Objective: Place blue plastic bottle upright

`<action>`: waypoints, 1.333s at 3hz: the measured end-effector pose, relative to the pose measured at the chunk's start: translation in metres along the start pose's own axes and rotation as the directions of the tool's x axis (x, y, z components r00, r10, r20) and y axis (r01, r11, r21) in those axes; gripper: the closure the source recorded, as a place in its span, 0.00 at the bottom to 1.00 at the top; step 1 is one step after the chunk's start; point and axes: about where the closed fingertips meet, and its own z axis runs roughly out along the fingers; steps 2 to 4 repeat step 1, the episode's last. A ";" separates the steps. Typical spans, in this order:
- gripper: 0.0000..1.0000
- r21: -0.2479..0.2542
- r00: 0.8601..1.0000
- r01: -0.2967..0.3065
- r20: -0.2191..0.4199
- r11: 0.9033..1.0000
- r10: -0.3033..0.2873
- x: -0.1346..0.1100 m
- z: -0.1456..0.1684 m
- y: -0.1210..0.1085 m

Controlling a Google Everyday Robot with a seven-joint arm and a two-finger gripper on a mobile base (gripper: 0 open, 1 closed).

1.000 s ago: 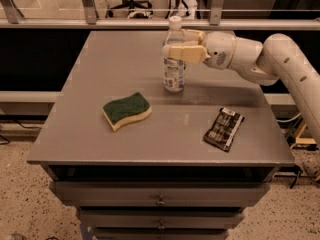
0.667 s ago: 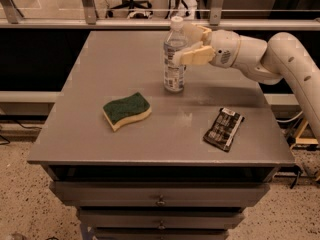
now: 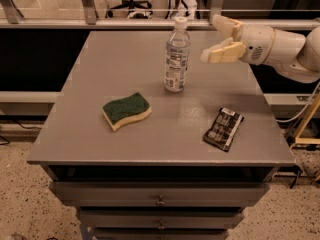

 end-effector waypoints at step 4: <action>0.00 0.000 1.000 0.000 0.000 1.000 0.000 0.000 0.000 0.000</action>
Offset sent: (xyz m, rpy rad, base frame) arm 0.0000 0.0000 0.0000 0.0000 0.0000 0.0000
